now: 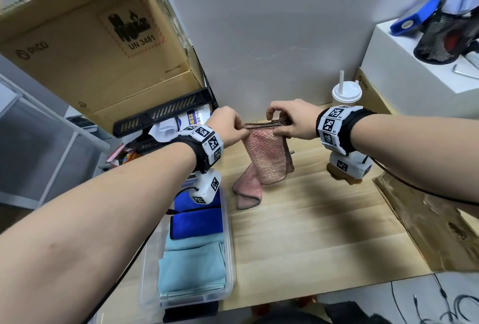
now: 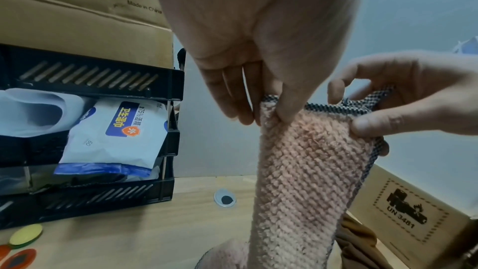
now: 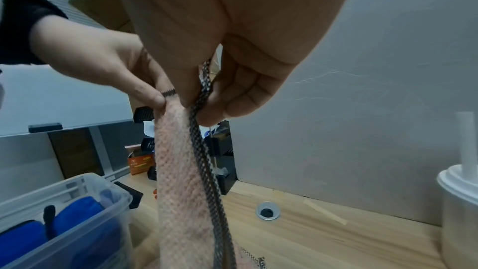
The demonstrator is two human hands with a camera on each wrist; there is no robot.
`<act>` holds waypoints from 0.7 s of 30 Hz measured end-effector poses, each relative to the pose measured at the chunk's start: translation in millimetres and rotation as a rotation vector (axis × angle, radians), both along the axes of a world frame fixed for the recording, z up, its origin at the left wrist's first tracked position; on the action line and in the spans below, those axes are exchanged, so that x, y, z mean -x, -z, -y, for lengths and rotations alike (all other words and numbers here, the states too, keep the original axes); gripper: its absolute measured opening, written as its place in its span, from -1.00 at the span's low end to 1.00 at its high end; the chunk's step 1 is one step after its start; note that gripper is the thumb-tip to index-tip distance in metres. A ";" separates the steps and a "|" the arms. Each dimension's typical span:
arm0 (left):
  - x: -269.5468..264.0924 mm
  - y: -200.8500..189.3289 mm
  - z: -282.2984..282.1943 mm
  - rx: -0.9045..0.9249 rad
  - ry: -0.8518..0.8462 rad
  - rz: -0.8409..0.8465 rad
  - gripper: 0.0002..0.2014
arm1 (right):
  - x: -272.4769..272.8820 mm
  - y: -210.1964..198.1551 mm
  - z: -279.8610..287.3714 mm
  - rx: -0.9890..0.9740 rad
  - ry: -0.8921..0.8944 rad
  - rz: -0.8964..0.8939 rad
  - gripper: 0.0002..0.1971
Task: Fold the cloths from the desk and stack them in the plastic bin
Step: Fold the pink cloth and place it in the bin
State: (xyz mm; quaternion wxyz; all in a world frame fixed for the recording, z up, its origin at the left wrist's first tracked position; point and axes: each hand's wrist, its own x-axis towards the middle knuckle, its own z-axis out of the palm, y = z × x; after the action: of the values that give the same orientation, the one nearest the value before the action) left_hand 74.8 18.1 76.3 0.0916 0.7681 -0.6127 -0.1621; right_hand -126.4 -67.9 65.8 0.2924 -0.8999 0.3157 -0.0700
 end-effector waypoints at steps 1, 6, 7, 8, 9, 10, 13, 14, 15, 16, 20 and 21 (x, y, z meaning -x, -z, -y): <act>1.0 -5.5 0.6 0.020 0.009 -0.020 -0.80 | 2.6 -1.9 1.2 0.006 0.015 -0.004 -0.73; 7.6 -28.0 7.2 0.185 0.051 -0.070 -0.95 | 6.7 -12.6 11.9 0.159 0.136 -0.069 -0.86; 9.4 -30.4 8.0 0.213 0.053 -0.082 -0.92 | 7.9 -14.9 12.6 0.168 0.155 -0.059 -0.88; 10.4 -31.3 8.2 0.235 0.060 -0.089 -0.85 | 8.7 -16.7 12.8 0.173 0.174 -0.041 -0.89; 12.0 -31.5 8.3 0.244 0.073 -0.092 -0.78 | 10.3 -18.3 12.6 0.181 0.196 -0.020 -0.90; 13.9 -31.3 7.8 0.248 0.091 -0.098 -0.72 | 12.5 -19.0 12.5 0.188 0.219 0.002 -0.90; 22.1 -29.7 5.3 0.198 0.134 -0.101 -0.62 | 21.7 -19.6 9.4 0.199 0.261 0.023 -0.88; 25.5 -28.5 4.5 0.155 0.153 -0.065 -0.63 | 24.9 -18.2 7.7 0.194 0.257 0.011 -0.89; 29.4 -25.8 3.6 0.097 0.173 -0.015 -0.69 | 28.0 -16.5 4.9 0.176 0.246 -0.018 -0.89; 33.8 -22.0 2.1 0.028 0.192 0.028 -0.78 | 31.2 -14.1 1.0 0.147 0.231 -0.063 -0.90; 56.5 9.3 -12.7 -0.279 0.251 0.037 -0.78 | 46.8 5.9 -24.3 -0.063 0.130 -0.314 -0.86; 64.4 21.9 -19.0 -0.367 0.261 -0.002 -0.76 | 51.3 14.6 -32.1 -0.109 0.116 -0.371 -0.84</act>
State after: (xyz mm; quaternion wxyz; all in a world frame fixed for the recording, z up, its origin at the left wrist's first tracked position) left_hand 10.4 37.1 54.4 -0.0709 0.6859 -0.6670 -0.2821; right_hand -177.7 -35.8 51.2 0.2731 -0.8606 0.4187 0.0976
